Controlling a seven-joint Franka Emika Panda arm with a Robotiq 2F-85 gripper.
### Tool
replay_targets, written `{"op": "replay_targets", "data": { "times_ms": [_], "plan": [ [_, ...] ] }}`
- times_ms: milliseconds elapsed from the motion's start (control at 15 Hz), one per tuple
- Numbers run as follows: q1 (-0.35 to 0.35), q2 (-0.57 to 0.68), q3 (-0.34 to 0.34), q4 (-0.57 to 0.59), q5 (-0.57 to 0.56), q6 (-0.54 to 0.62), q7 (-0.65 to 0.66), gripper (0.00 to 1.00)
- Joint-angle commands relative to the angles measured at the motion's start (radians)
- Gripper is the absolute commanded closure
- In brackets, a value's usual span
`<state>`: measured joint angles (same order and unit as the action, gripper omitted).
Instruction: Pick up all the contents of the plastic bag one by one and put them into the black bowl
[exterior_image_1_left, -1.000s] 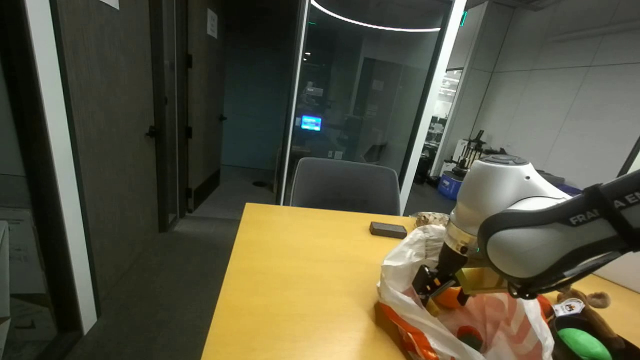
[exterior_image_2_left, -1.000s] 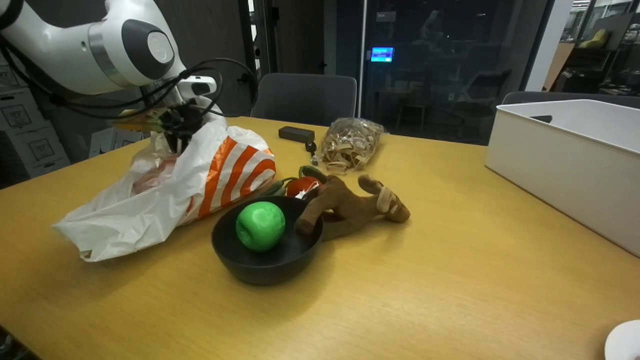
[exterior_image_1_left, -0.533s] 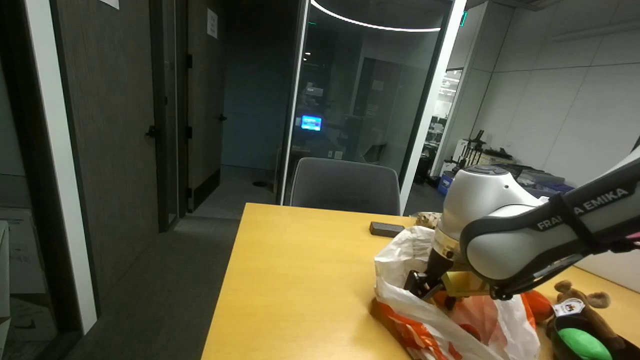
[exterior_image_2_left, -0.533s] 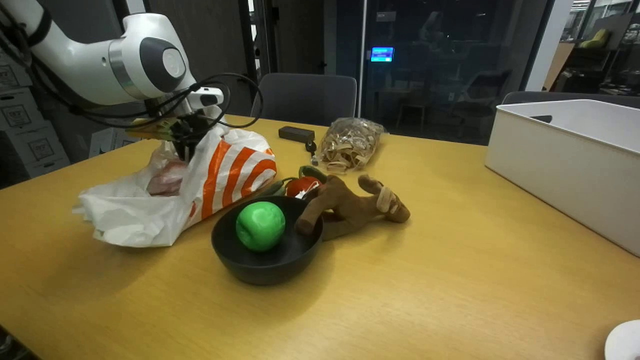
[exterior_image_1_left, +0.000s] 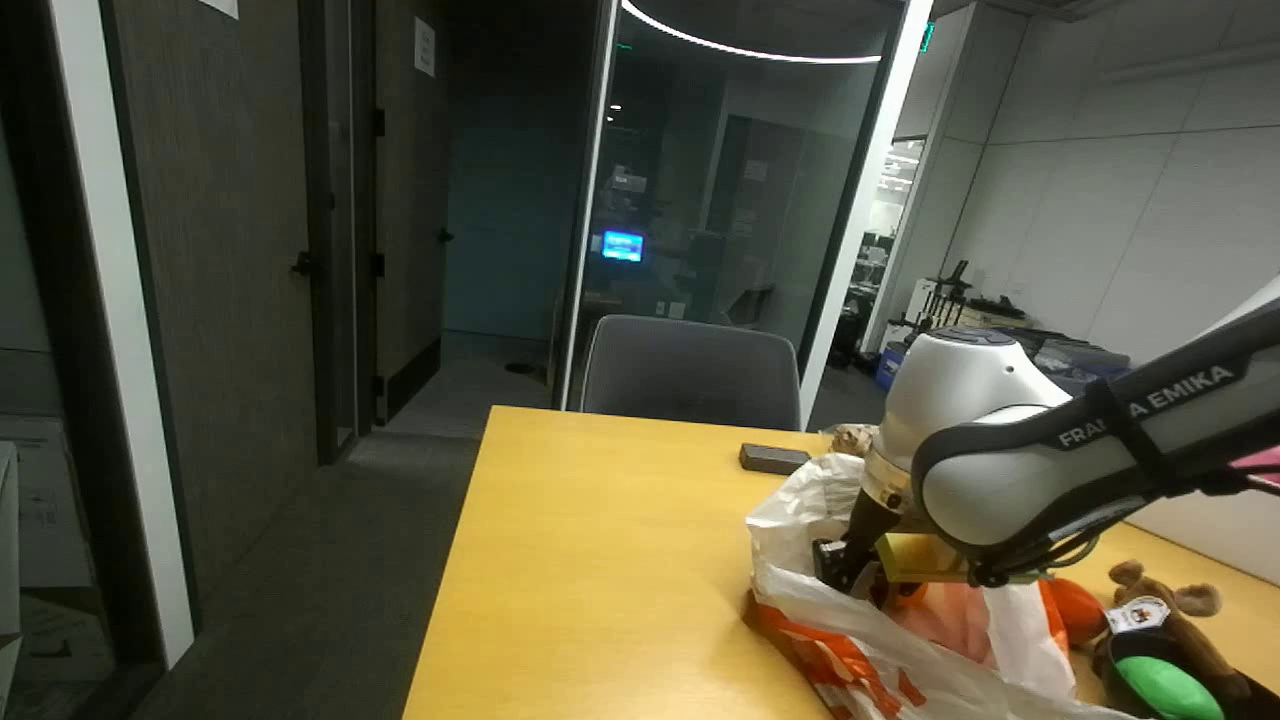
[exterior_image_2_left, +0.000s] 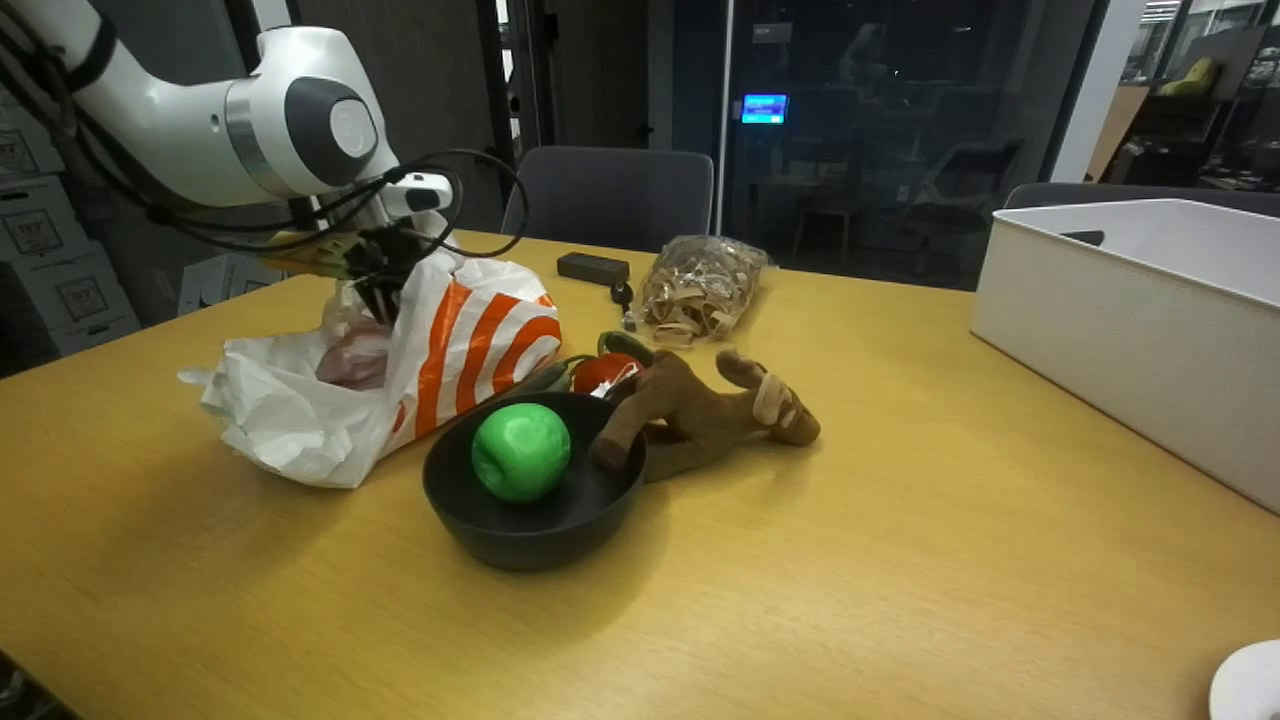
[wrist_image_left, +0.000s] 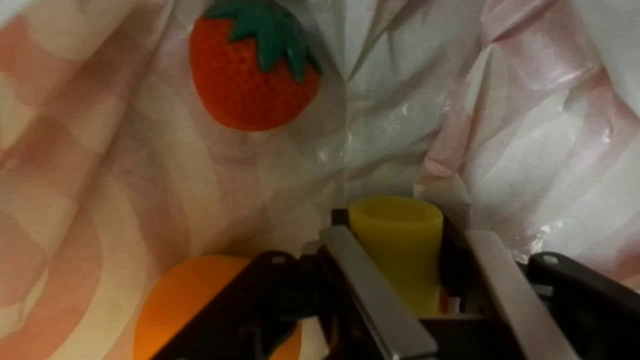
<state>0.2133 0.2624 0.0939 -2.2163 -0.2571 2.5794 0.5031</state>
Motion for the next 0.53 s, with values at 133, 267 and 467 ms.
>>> {"op": "replay_targets", "data": {
  "times_ms": [133,267,467],
  "plan": [
    [0.013,-0.154,0.000,-0.087,0.013,-0.025,-0.045,0.83],
    [0.004,-0.202,0.013,-0.104,0.031,-0.071,-0.076,0.83],
    [-0.018,-0.286,0.047,-0.113,0.200,-0.252,-0.275,0.83]
  ]
}}
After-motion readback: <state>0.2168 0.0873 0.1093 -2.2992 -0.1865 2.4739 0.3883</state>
